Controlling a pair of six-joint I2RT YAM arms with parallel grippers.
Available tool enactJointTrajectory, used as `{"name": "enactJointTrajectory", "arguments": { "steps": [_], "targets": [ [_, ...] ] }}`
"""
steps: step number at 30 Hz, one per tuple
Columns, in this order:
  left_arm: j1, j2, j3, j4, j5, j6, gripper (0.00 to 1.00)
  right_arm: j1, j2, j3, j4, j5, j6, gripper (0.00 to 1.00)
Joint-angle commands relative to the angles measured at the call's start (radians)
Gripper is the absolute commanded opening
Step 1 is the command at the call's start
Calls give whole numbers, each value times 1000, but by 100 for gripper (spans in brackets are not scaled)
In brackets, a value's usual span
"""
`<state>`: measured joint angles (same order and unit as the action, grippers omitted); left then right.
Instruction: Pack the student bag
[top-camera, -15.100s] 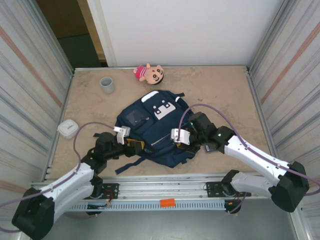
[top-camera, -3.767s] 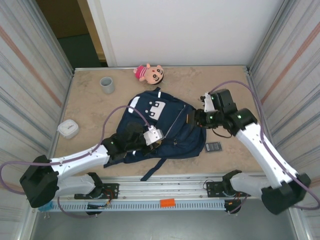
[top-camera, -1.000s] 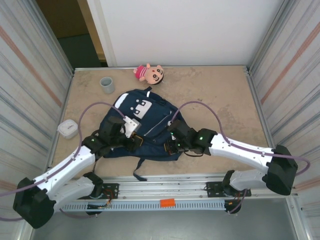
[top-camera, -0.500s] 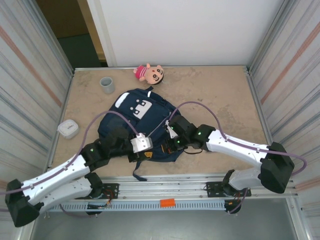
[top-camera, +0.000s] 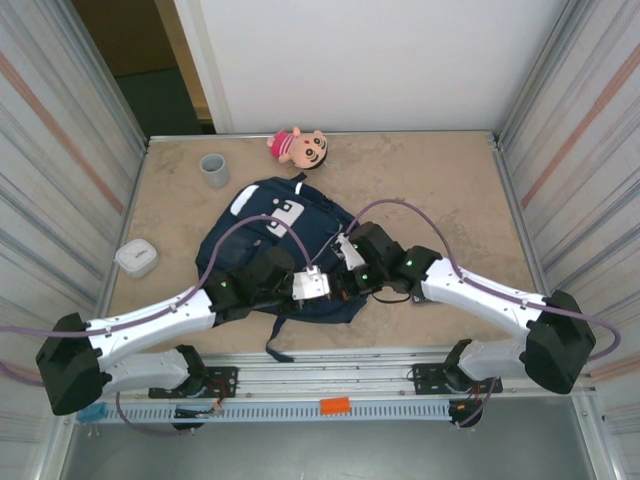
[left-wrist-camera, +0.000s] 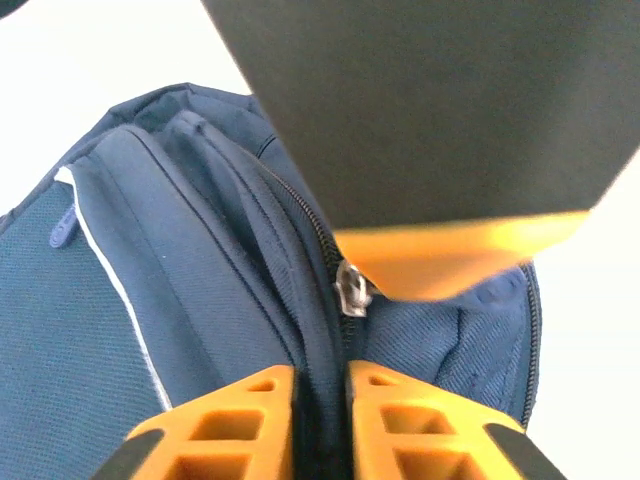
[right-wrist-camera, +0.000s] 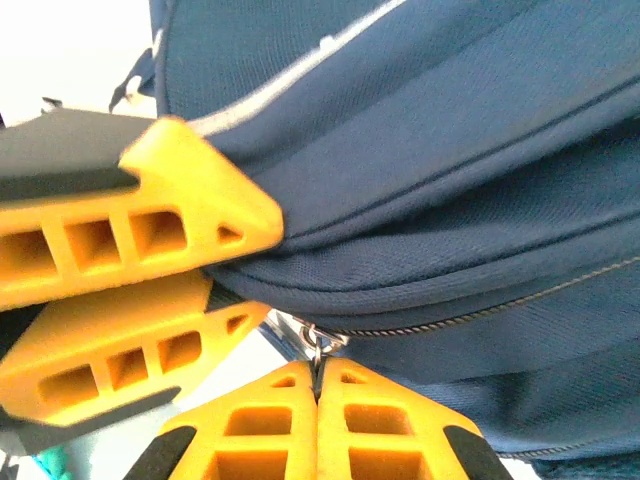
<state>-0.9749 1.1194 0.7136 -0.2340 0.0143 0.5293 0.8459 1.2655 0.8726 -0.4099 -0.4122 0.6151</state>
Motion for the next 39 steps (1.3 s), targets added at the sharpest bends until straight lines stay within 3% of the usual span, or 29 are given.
{"name": "enactJointTrajectory", "arguments": {
  "steps": [1,5,11,19,21,23,27,29,34,39],
  "targets": [
    [20,-44,-18,-37,64,22,6,-41,-36,-7,-2,-75,-52,0],
    [48,-106,-36,-126,134,59,0,-118,-23,-4,-87,-70,-129,0],
    [110,-209,-36,-274,173,135,0,-229,-1,-8,-104,-106,-199,0],
    [206,-331,-25,-449,174,202,0,-185,33,-8,-77,-125,-185,0],
    [223,-362,-28,-456,205,192,7,-152,13,-21,-60,-113,-178,0],
    [223,-384,-28,-441,256,154,25,-124,-9,-37,-29,-94,-168,0],
    [202,-383,-8,-363,334,-12,53,-104,-40,-54,37,-73,-153,22],
    [154,-361,1,-333,283,-70,59,-104,-49,-54,62,-63,-148,32],
    [-12,-232,30,-343,-3,-78,72,-105,-72,-63,97,-47,-146,37],
    [-33,-88,54,-342,-90,-83,74,-102,-107,-89,105,-28,-139,39]
  ]
}}
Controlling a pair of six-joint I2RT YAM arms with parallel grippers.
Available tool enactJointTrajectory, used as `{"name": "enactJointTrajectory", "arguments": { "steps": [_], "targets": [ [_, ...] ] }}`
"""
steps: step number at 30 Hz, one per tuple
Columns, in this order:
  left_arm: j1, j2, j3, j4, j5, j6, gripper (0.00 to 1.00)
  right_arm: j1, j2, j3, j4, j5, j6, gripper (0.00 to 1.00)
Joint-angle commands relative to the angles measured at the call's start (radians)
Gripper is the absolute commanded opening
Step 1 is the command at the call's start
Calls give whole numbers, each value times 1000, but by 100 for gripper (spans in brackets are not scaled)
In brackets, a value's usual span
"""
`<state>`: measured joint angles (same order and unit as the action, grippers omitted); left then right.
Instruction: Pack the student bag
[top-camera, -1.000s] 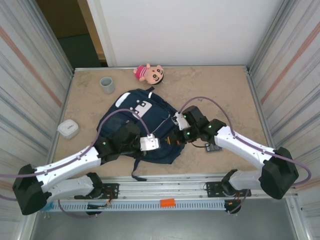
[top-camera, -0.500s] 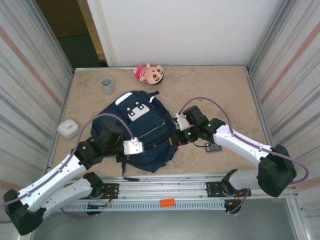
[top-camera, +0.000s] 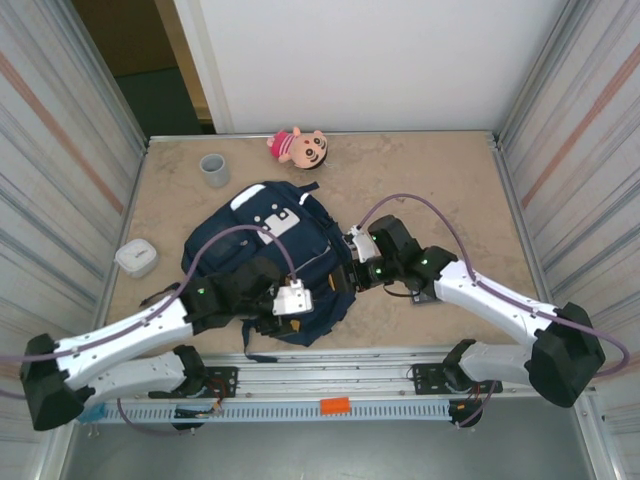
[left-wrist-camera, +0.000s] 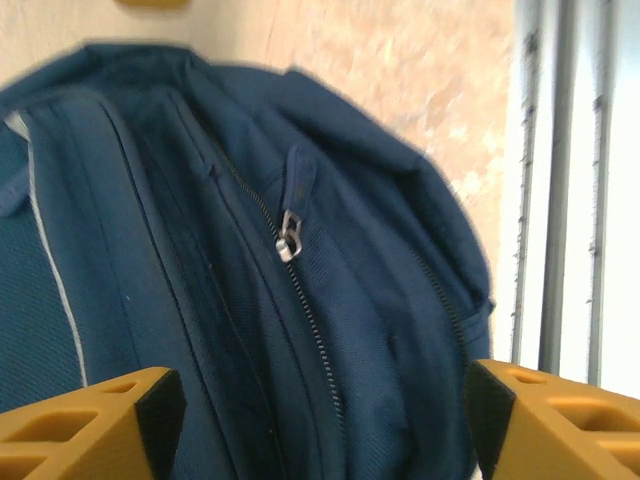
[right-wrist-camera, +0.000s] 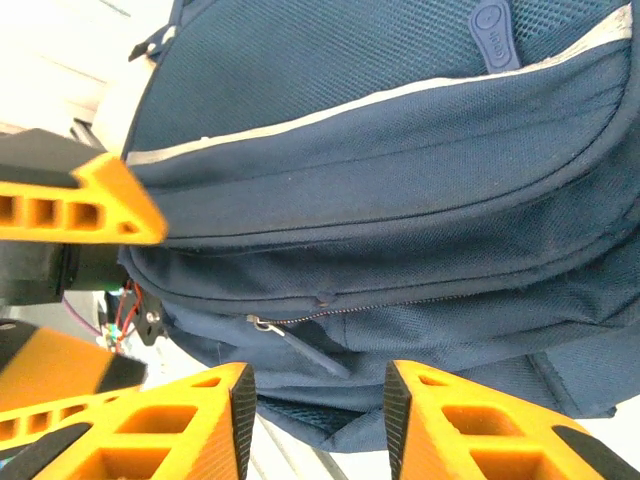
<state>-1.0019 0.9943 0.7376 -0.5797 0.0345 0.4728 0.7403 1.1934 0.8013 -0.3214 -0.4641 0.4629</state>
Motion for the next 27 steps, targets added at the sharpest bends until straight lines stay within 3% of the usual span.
{"name": "enactJointTrajectory", "arguments": {
  "steps": [1,5,8,10,18,27],
  "targets": [
    [-7,54,29,16,-142,-34,72,5,-43,-24,16,29,13,39],
    [-4,66,27,62,-214,-55,45,10,-82,-51,29,52,20,40],
    [5,24,7,99,-175,-81,14,17,-115,-74,45,76,7,40],
    [27,-22,-18,135,-127,-116,1,25,-136,-90,67,82,-12,40],
    [139,-229,-163,318,89,-247,0,43,-104,-61,115,-7,-77,42],
    [148,-248,-177,315,113,-221,0,116,46,54,23,-18,-111,46]
  ]
}}
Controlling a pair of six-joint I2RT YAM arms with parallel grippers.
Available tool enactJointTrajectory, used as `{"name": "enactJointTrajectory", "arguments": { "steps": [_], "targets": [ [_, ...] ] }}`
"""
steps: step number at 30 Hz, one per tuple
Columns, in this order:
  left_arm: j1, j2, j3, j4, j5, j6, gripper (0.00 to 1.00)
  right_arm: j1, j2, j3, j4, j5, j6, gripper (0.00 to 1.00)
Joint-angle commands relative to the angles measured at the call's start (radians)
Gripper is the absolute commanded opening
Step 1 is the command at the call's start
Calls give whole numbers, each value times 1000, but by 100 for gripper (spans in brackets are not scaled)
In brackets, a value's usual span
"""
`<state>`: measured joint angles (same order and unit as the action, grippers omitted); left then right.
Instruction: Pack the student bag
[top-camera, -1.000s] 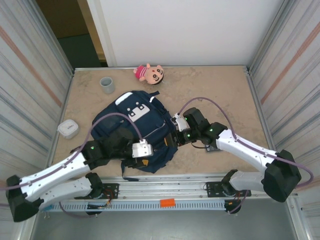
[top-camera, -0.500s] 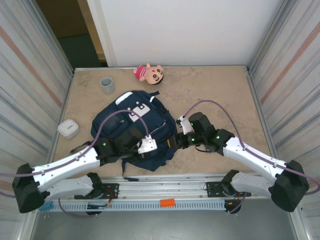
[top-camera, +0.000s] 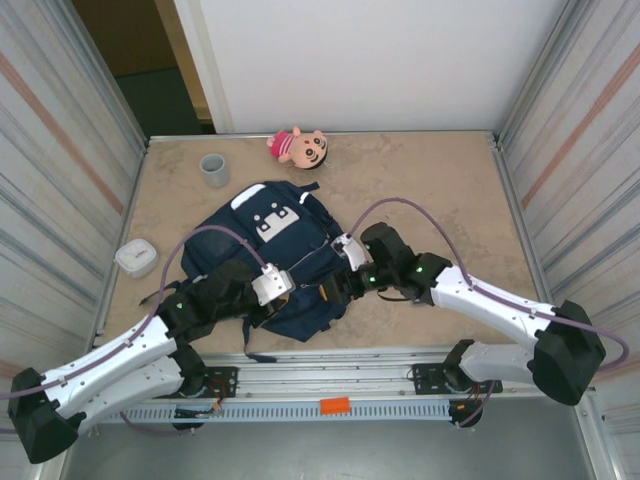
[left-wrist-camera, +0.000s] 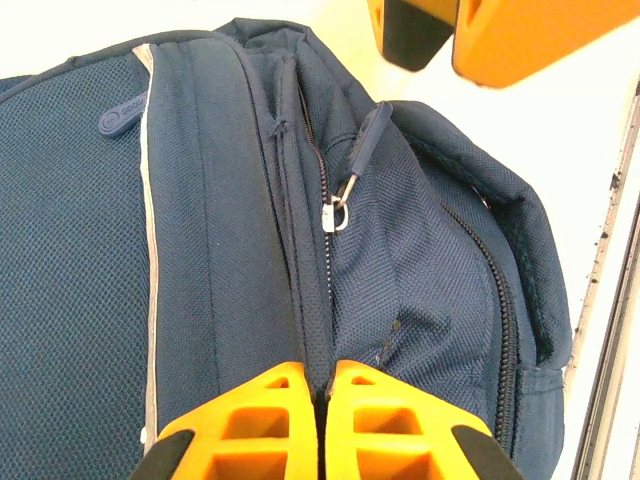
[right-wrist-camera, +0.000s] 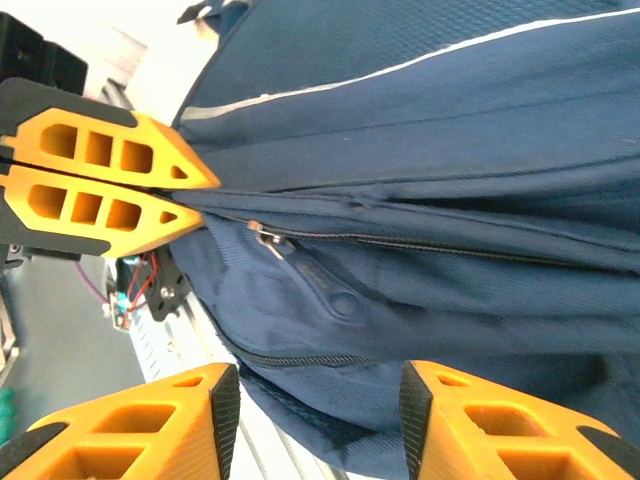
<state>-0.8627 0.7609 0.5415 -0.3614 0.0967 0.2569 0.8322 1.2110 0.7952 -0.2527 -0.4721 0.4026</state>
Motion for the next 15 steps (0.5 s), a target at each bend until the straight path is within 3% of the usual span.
{"name": "enactJointTrajectory", "arguments": {
  "steps": [1,15],
  "targets": [
    [8,-11,21,98,54,-2,0,30,44,78,-60,7,-64,46],
    [18,-12,25,103,70,6,0,76,234,265,-231,52,-228,49]
  ]
}}
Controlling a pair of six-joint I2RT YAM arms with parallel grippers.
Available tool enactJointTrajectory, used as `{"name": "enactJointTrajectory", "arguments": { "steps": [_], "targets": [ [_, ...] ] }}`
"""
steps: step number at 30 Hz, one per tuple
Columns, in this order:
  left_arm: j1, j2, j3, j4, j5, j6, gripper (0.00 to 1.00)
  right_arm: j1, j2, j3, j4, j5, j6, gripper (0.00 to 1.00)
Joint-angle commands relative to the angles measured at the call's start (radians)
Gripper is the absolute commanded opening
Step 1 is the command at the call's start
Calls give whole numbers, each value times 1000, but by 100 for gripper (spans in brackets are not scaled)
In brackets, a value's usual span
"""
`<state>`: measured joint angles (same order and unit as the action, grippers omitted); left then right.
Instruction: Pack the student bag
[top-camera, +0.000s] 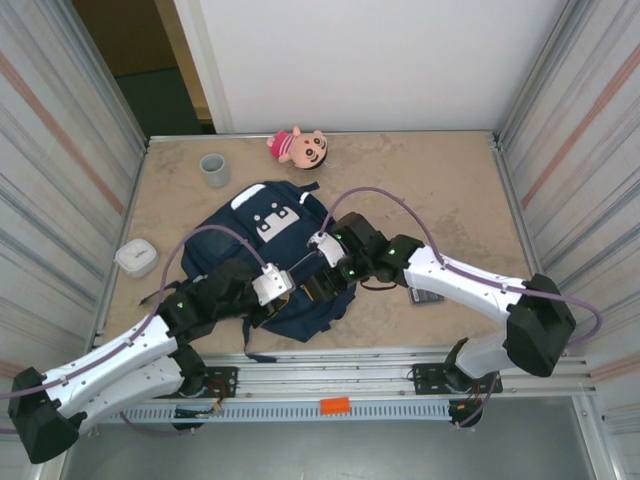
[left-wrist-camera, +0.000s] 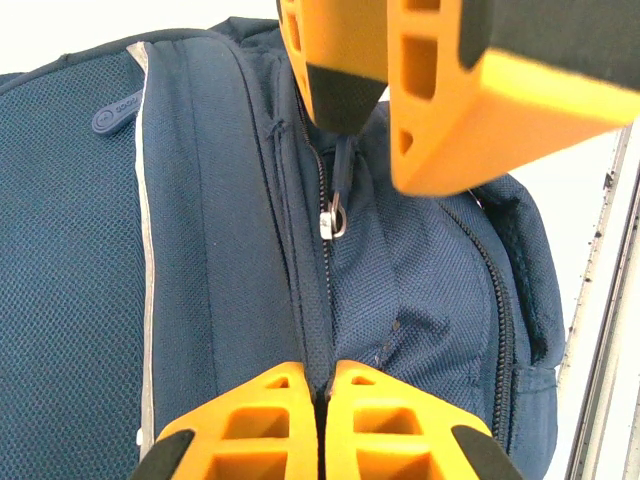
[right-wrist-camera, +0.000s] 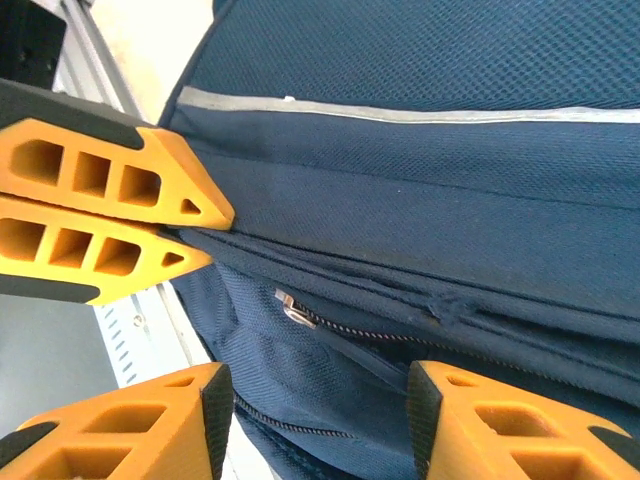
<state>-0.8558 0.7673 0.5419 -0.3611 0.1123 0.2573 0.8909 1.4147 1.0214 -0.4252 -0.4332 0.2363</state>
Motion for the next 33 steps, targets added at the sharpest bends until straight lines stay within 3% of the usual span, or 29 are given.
{"name": "enactJointTrajectory", "arguments": {
  "steps": [1,13,20,27,33],
  "targets": [
    [12,-20,25,105,56,5,0,21,41,48,-66,20,-69,49],
    [23,-12,25,125,75,8,0,22,74,90,-105,32,-109,50],
    [30,-13,12,139,90,-4,0,-79,-8,71,-165,-152,-93,52],
    [34,-17,4,152,98,-14,0,-119,-60,71,-243,-89,-131,53],
    [38,-16,6,154,100,-15,0,-57,-15,102,-212,-22,-144,53]
  ]
}}
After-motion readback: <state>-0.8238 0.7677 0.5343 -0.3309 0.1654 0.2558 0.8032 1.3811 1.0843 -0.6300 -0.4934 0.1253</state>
